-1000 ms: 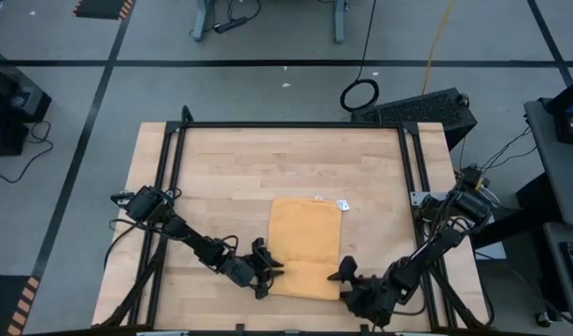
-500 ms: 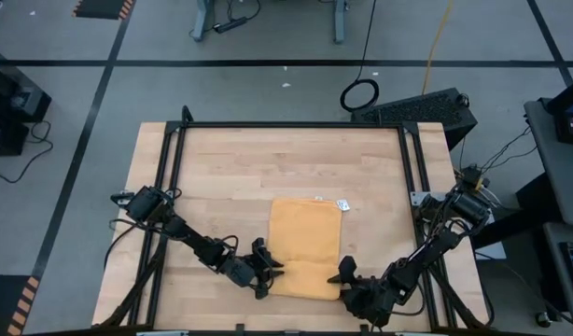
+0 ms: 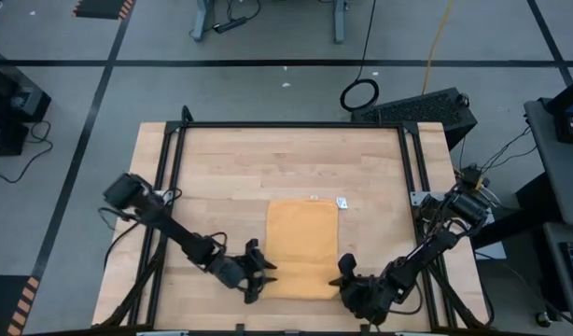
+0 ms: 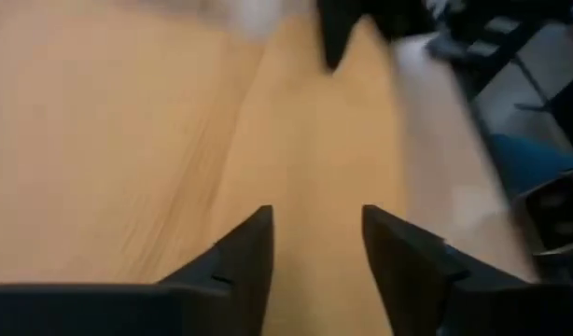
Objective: Roll towel
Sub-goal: Roll the yellow towel
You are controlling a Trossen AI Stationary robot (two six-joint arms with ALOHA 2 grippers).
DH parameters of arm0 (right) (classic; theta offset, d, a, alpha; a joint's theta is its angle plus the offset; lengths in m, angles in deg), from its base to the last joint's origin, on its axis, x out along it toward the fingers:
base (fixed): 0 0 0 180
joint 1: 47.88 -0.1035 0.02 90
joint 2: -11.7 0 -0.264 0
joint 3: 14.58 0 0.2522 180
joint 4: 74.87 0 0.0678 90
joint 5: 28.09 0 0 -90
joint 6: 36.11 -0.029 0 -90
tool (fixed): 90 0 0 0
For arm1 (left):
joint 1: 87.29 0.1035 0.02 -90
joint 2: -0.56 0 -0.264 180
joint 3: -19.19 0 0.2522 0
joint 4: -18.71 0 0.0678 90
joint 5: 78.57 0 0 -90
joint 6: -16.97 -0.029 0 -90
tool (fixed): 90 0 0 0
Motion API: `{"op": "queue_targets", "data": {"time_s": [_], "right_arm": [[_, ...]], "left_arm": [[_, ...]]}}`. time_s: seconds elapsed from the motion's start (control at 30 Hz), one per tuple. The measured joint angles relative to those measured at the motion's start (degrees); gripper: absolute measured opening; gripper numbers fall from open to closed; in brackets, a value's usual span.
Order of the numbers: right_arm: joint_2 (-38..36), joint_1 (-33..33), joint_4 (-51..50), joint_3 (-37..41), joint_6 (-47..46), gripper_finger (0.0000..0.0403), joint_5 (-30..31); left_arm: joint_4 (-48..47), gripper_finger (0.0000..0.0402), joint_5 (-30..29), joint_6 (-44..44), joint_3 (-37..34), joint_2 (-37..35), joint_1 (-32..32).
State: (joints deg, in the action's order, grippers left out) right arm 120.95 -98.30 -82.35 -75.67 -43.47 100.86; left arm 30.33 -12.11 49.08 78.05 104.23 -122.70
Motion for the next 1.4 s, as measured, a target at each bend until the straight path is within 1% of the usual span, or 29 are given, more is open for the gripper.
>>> {"op": "queue_targets", "data": {"time_s": [0.07,0.17,0.27,0.37,0.57,0.63,0.7,0.83,0.93,1.03,1.13,1.27,1.3,1.4], "right_arm": [[0.03,0.21,0.12,0.00,-1.37,0.0030,-0.14],[0.04,0.21,0.29,0.00,-2.29,0.0025,0.29],[0.04,0.23,0.44,0.00,-2.50,0.0013,0.52],[0.04,0.47,0.54,-0.02,-2.63,0.0012,0.47],[0.07,1.19,0.66,-0.07,-2.68,0.0015,0.13],[0.07,1.38,0.68,-0.07,-2.68,0.0015,0.11],[0.07,1.42,0.66,-0.07,-2.68,0.0015,0.10],[0.07,1.45,0.68,-0.07,-2.66,0.0015,0.07],[0.07,1.47,0.76,-0.07,-2.64,0.0015,0.09],[0.07,1.58,0.74,-0.07,-2.67,0.0015,0.09],[0.07,1.58,0.63,-0.07,-3.59,0.0015,0.14],[0.07,1.60,1.01,-0.02,-4.84,0.0015,0.44],[0.07,1.60,1.27,0.00,-5.10,0.0015,0.49],[-0.07,1.67,2.40,0.04,-5.58,0.0015,0.48]], "left_arm": [[-0.63,0.0194,-1.93,-3.01,0.02,-2.59,-1.86],[0.27,0.0232,-6.07,-10.55,0.52,-3.06,-5.84],[0.77,0.0268,-9.34,-17.04,1.93,-0.61,-9.53],[0.57,0.0291,-13.27,-21.40,2.78,3.38,-12.31],[0.86,0.0297,-18.83,-26.61,5.81,10.46,-13.08],[0.88,0.0297,-18.88,-27.06,6.14,11.26,-12.42],[0.37,0.0297,-17.49,-26.61,6.26,11.50,-11.29],[-5.64,0.0294,-14.94,-22.77,6.36,11.47,-8.89],[-7.33,0.0273,-11.58,-21.82,6.43,11.23,-7.73],[-7.10,0.0227,-9.90,-21.72,6.33,11.24,-7.18],[-6.86,0.0152,-9.28,-21.87,6.26,11.36,-7.13],[-7.76,0.0032,-9.23,-18.06,6.22,11.38,-6.85],[-7.68,0.0019,-9.24,-16.96,6.21,11.38,-6.85],[-6.91,0.0022,-9.16,-14.64,6.11,11.05,-6.93]]}}
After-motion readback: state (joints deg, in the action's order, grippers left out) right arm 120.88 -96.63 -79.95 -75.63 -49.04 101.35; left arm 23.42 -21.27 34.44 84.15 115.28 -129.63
